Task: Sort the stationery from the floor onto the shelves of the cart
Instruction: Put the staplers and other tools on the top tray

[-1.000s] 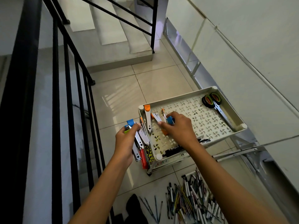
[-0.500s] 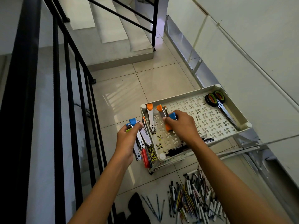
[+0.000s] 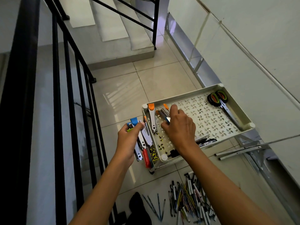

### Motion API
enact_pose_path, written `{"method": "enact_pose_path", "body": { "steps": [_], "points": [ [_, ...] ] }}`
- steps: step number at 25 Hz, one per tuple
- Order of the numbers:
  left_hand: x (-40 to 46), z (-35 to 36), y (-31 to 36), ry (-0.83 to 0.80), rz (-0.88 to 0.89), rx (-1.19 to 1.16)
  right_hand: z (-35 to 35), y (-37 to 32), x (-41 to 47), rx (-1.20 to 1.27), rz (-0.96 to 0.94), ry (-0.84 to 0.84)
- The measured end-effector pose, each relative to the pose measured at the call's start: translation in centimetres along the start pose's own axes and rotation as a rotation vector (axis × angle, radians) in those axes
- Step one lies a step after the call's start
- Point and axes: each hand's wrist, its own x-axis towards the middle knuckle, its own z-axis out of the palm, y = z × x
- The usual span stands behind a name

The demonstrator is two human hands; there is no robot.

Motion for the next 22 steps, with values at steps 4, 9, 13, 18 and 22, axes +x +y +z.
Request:
{"method": "enact_pose_path", "body": {
  "steps": [4, 9, 13, 18, 22],
  "points": [
    [-0.2, 0.0, 0.2, -0.007, 0.024, 0.007, 0.1, 0.1, -0.3, 0.090, -0.086, 0.023],
    [0.0, -0.2, 0.3, -0.011, 0.029, 0.034, -0.1, -0.6, -1.2, 0.340, -0.074, 0.045],
    [0.2, -0.1, 0.5, -0.003, 0.027, 0.053, 0.6, -0.7, -1.1, 0.433, 0.003, -0.056],
    [0.5, -0.2, 0.6, 0.003, 0.030, 0.069, 1.2, -0.7, -0.7, 0.324, -0.019, -0.043],
    [0.7, -0.3, 0.6, 0.002, 0.034, 0.076, 1.0, -0.5, -0.4, 0.247, -0.047, -0.047]
  ]
}}
